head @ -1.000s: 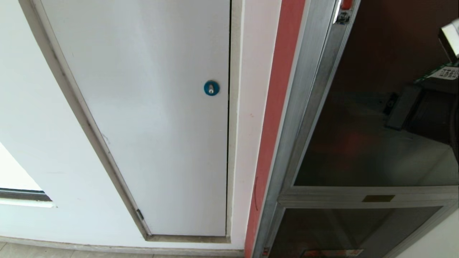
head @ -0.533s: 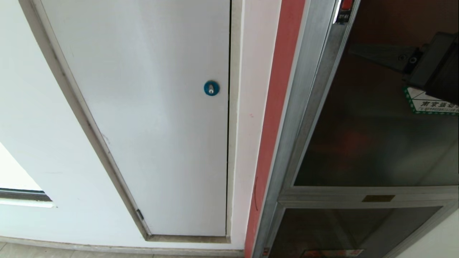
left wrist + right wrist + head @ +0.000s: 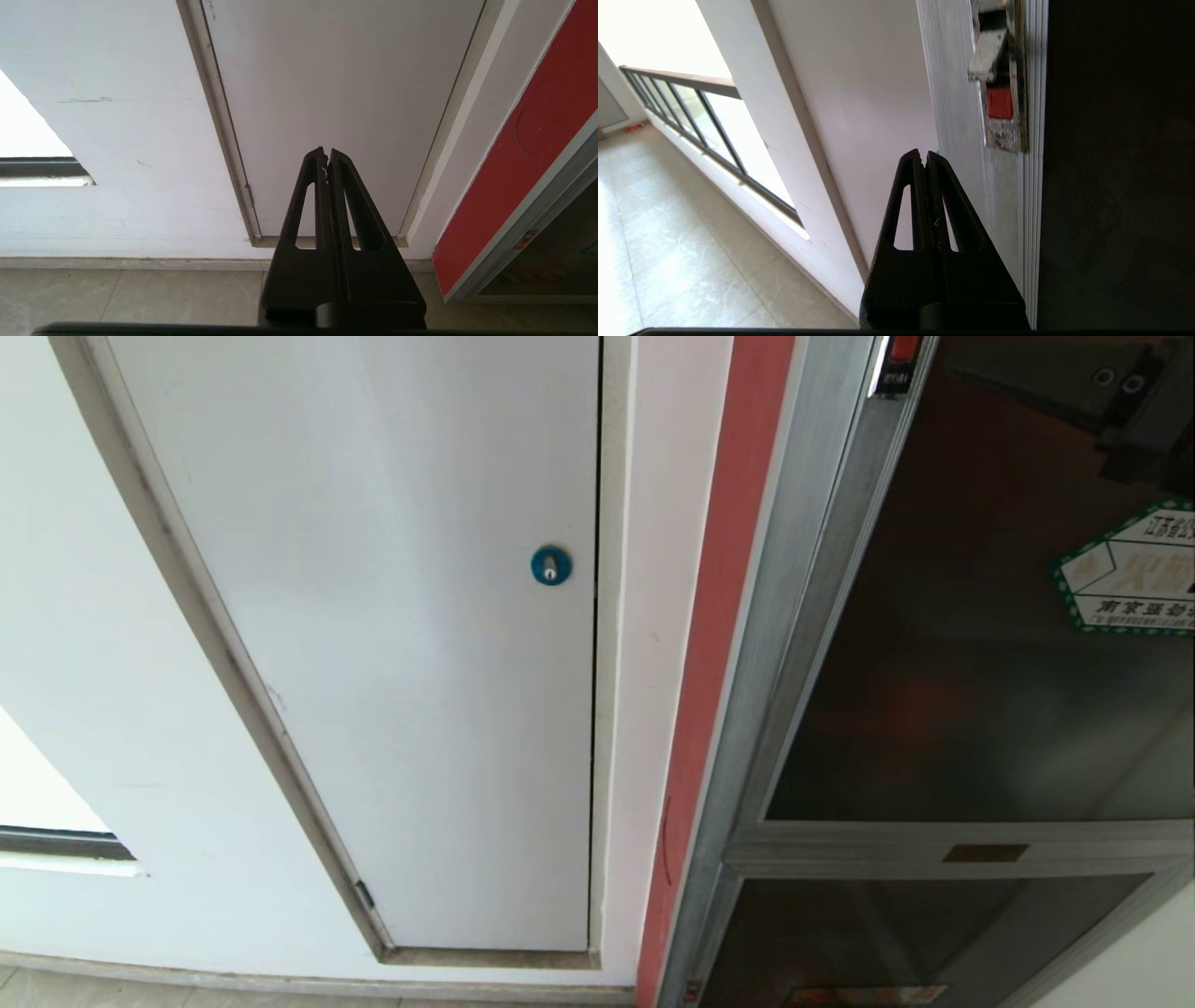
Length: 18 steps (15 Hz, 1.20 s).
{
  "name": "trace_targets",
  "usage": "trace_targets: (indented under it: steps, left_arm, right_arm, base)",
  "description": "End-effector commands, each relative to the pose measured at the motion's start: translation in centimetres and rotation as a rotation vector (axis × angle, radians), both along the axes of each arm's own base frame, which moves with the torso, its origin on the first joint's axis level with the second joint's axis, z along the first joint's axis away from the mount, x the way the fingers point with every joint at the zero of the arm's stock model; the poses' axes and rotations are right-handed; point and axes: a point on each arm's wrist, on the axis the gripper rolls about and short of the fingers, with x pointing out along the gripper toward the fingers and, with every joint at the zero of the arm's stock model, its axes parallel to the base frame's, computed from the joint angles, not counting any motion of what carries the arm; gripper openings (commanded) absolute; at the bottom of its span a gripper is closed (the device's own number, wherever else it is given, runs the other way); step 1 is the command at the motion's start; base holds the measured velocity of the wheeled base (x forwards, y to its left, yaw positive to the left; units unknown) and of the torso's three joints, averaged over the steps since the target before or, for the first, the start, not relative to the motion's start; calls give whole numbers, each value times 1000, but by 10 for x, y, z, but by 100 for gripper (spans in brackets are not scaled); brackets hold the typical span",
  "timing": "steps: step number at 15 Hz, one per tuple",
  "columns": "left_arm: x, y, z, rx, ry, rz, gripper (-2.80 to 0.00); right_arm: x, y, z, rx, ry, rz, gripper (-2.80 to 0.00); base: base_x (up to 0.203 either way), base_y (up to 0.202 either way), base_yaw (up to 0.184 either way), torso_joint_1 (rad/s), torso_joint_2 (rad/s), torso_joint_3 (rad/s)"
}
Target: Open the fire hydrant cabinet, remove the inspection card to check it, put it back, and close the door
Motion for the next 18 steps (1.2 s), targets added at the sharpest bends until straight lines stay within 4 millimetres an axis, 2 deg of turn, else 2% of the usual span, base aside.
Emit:
trace_targets:
  steps: [1,4,13,18]
  left_arm:
    - [0,0,0,0,1,0,-280]
    - [0,0,0,0,1,0,-280]
    - [0,0,0,0,2,0,-280]
    - [0,0,0,0,1,0,-280]
  right_arm:
    - [-4,-1,12,15,-40,4,-280]
    - [-8,-2,22,15,-44,9,-280]
    - [17,6,37,27,-59,11,-280]
    - [17,6,40,22,-41,6,-280]
  base:
    - [0,0,0,0,0,0]
    - [0,0,0,0,0,0]
    - [0,0,0,0,0,0]
    - [0,0,0,0,0,0]
